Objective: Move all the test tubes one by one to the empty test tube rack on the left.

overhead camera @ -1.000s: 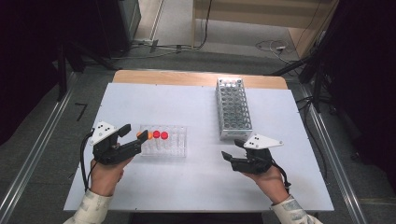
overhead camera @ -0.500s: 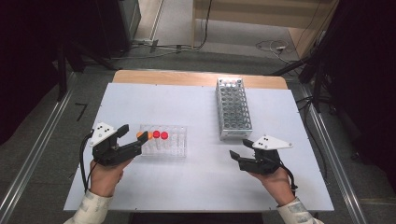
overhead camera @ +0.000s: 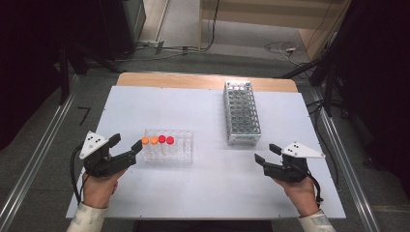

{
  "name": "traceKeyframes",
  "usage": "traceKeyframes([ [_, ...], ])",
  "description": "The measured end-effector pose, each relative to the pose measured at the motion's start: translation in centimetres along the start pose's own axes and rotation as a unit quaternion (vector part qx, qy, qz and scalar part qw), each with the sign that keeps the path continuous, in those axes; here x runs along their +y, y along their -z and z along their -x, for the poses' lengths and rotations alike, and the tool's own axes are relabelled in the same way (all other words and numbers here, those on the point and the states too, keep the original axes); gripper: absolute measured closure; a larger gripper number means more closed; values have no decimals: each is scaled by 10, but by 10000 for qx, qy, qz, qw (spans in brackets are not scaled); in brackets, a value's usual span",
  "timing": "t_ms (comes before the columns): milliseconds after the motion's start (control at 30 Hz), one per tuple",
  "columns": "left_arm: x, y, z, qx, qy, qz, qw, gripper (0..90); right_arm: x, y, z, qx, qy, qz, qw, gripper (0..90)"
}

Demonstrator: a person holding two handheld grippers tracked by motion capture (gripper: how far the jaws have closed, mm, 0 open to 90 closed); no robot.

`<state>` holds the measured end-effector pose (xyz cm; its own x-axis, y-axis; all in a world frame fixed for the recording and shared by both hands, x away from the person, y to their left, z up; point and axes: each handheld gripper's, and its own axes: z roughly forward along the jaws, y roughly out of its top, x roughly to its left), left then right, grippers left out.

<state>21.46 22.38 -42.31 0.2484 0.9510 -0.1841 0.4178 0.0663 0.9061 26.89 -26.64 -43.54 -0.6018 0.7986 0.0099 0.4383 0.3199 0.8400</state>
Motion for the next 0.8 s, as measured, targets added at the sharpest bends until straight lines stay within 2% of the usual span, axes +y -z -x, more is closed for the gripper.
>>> traceKeyframes([
  [400,-11,-3,-15,271,72,-56,9996,206,-15,19,24,-372,-248,59,9990,303],
  [800,-21,-4,-24,433,105,-108,9990,201,-30,33,45,-706,-531,63,9961,299],
])
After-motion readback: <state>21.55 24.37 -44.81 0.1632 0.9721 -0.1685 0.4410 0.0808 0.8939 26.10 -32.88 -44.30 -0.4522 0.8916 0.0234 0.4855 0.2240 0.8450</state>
